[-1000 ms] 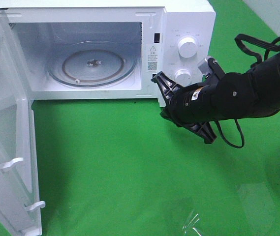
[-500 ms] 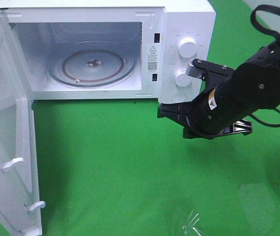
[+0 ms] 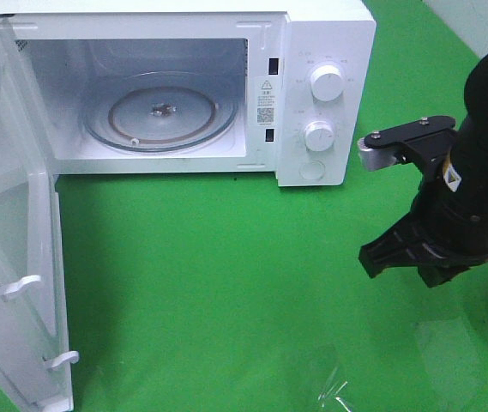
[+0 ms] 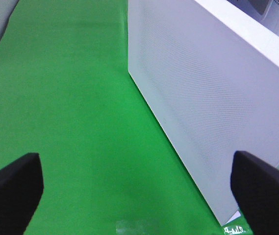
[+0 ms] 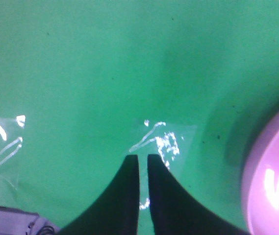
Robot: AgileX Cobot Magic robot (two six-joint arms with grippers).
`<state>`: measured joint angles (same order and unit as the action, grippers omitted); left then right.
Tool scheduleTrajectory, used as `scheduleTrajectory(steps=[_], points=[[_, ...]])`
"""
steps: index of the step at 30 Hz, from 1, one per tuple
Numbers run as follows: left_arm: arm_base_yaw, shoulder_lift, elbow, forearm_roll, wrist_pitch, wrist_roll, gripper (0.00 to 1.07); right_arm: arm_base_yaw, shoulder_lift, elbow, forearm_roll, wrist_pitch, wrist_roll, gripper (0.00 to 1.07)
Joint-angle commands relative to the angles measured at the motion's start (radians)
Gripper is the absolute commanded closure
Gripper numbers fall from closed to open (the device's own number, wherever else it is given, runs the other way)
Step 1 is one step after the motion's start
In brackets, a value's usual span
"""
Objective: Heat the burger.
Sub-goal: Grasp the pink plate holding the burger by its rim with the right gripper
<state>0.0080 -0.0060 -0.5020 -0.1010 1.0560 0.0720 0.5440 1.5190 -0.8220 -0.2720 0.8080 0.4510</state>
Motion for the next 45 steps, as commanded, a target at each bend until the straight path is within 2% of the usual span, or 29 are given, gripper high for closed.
scheduleTrajectory(steps=[1, 2, 3, 4, 5, 6, 7, 8, 9, 10, 11, 12, 17, 28, 35, 43, 45], points=[[0.000, -0.020, 0.004, -0.002, -0.015, -0.002, 0.10, -0.004, -0.041, 0.001, -0.023, 0.054, -0.051, 0.87], [0.000, -0.020, 0.004, -0.002, -0.015, -0.002, 0.10, -0.004, -0.075, 0.001, -0.042, 0.065, -0.067, 0.75], [0.000, -0.020, 0.004, -0.002, -0.015, -0.002, 0.10, -0.004, -0.075, 0.001, -0.042, 0.065, -0.067, 0.75], [0.000, -0.020, 0.004, -0.002, -0.015, -0.002, 0.10, -0.004, -0.115, 0.001, -0.059, 0.066, -0.070, 0.60], [0.000, -0.020, 0.004, -0.002, -0.015, -0.002, 0.10, -0.004, -0.135, 0.001, -0.064, 0.064, -0.071, 0.51], [0.000, -0.020, 0.004, -0.002, -0.015, -0.002, 0.10, -0.004, -0.135, 0.001, -0.064, 0.064, -0.071, 0.51], [0.000, -0.020, 0.004, -0.002, -0.015, -0.002, 0.10, -0.004, -0.168, 0.001, -0.078, 0.063, -0.070, 0.35], [0.000, -0.020, 0.004, -0.002, -0.015, -0.002, 0.10, -0.004, -0.168, 0.001, -0.078, 0.063, -0.070, 0.35], [0.000, -0.020, 0.004, -0.002, -0.015, -0.002, 0.10, -0.004, -0.198, 0.001, -0.095, 0.065, -0.070, 0.21], [0.000, -0.020, 0.004, -0.002, -0.015, -0.002, 0.10, -0.004, -0.198, 0.001, -0.095, 0.065, -0.070, 0.21], [0.000, -0.020, 0.004, -0.002, -0.015, -0.002, 0.10, -0.007, -0.218, 0.001, -0.109, 0.069, -0.070, 0.12], [0.000, -0.020, 0.004, -0.002, -0.015, -0.002, 0.10, -0.007, -0.229, 0.001, -0.114, 0.073, -0.070, 0.10], [0.000, -0.020, 0.004, -0.002, -0.015, -0.002, 0.10, -0.033, -0.250, 0.005, -0.103, 0.096, -0.070, 0.12], [0.000, -0.020, 0.004, -0.002, -0.015, -0.002, 0.10, -0.284, -0.250, 0.135, 0.023, 0.023, -0.192, 0.25], [0.000, -0.020, 0.004, -0.002, -0.015, -0.002, 0.10, -0.406, -0.236, 0.181, 0.027, -0.048, -0.212, 0.29], [0.000, -0.020, 0.004, -0.002, -0.015, -0.002, 0.10, -0.438, -0.161, 0.190, 0.030, -0.095, -0.212, 0.30], [0.000, -0.020, 0.004, -0.002, -0.015, -0.002, 0.10, -0.438, -0.089, 0.193, 0.051, -0.131, -0.212, 0.30]])
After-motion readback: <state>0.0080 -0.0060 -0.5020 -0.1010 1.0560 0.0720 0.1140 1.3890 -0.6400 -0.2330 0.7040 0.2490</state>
